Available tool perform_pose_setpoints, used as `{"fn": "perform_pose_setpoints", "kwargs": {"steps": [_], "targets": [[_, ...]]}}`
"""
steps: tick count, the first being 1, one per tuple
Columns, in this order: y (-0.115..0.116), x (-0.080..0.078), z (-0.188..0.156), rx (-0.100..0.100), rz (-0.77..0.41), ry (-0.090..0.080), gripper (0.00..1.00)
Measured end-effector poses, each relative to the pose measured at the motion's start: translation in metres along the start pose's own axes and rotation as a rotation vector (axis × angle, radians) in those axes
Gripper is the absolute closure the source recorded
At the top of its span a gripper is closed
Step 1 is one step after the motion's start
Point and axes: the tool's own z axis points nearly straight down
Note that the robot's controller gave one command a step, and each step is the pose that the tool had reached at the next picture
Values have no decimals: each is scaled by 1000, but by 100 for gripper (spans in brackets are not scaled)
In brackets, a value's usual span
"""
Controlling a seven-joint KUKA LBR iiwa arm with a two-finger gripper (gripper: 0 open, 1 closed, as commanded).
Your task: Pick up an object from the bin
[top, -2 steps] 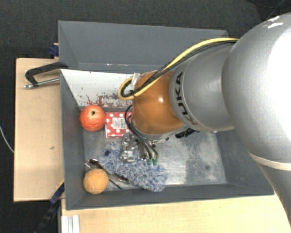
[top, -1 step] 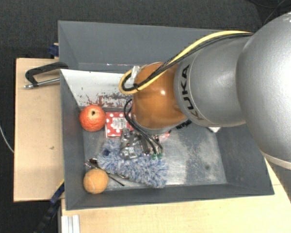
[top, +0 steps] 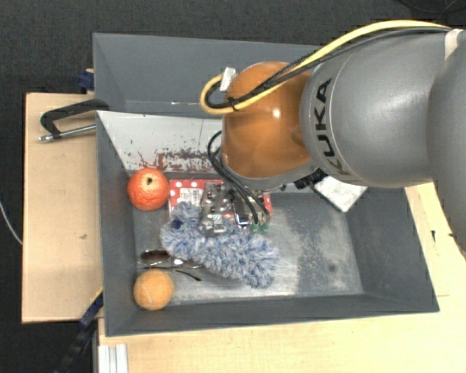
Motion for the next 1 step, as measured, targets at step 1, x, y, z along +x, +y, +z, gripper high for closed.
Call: {"fn": "perform_pose_setpoints", "kwargs": {"steps": [1], "targets": [[-3,-2,-51,-1,-23,-7,100]]}}
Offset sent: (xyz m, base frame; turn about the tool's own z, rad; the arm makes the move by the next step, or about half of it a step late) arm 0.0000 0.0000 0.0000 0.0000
